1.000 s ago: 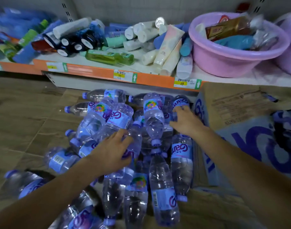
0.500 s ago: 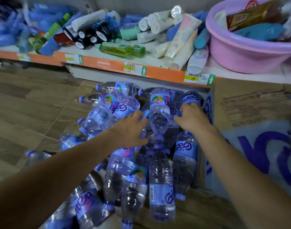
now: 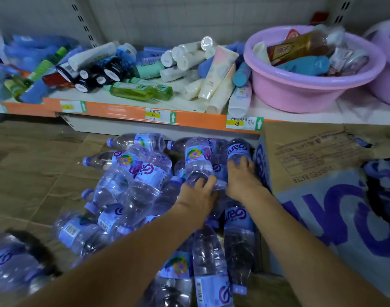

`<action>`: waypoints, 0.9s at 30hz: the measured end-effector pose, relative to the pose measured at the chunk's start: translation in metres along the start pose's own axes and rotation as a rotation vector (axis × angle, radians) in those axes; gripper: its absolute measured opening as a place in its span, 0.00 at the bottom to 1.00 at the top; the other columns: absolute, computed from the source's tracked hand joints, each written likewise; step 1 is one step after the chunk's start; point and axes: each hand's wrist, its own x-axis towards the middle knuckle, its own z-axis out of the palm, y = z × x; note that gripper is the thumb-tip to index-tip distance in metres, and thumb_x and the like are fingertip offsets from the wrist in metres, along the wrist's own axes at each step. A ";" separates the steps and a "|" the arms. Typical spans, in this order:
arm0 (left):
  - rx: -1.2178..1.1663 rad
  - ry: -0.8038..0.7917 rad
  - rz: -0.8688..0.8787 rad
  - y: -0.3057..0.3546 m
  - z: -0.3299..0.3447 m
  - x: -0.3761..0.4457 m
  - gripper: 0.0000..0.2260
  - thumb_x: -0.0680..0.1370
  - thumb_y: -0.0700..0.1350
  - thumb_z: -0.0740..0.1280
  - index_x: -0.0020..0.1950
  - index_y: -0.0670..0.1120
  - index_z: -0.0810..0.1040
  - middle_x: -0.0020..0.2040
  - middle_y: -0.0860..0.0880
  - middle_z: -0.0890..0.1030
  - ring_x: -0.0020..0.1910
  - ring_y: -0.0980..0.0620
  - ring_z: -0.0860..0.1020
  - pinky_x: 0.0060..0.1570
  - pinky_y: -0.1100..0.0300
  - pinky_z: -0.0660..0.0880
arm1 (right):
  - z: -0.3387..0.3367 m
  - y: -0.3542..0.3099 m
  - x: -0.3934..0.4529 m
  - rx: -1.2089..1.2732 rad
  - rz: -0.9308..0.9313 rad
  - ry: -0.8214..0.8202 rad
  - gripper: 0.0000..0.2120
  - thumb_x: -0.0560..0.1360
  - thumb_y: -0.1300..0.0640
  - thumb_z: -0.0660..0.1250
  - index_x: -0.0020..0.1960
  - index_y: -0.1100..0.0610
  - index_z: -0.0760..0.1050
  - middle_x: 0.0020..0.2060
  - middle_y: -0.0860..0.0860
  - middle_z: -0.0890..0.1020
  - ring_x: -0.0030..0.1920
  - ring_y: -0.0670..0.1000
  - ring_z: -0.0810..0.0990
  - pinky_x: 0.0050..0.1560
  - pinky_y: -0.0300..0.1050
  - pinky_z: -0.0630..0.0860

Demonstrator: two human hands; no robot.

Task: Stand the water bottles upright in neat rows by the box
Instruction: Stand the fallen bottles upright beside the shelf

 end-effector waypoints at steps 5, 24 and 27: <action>0.035 0.049 0.071 -0.006 0.023 0.004 0.30 0.76 0.43 0.64 0.73 0.47 0.52 0.75 0.42 0.41 0.71 0.41 0.53 0.62 0.43 0.67 | 0.014 0.000 -0.001 -0.090 0.073 -0.030 0.35 0.72 0.60 0.69 0.72 0.51 0.52 0.72 0.62 0.45 0.72 0.65 0.48 0.65 0.59 0.68; -0.568 0.456 0.235 -0.089 0.014 -0.009 0.21 0.73 0.46 0.66 0.65 0.46 0.68 0.71 0.40 0.55 0.68 0.38 0.60 0.46 0.47 0.73 | -0.077 -0.045 -0.009 -0.384 0.080 0.192 0.16 0.75 0.63 0.60 0.63 0.59 0.71 0.55 0.60 0.79 0.55 0.61 0.77 0.54 0.48 0.72; -0.706 0.556 0.160 -0.102 0.003 -0.010 0.21 0.75 0.47 0.63 0.66 0.44 0.65 0.68 0.41 0.60 0.66 0.40 0.63 0.50 0.49 0.72 | -0.085 -0.045 -0.014 -0.382 0.066 0.194 0.15 0.76 0.65 0.59 0.62 0.61 0.73 0.56 0.59 0.79 0.57 0.59 0.76 0.56 0.46 0.69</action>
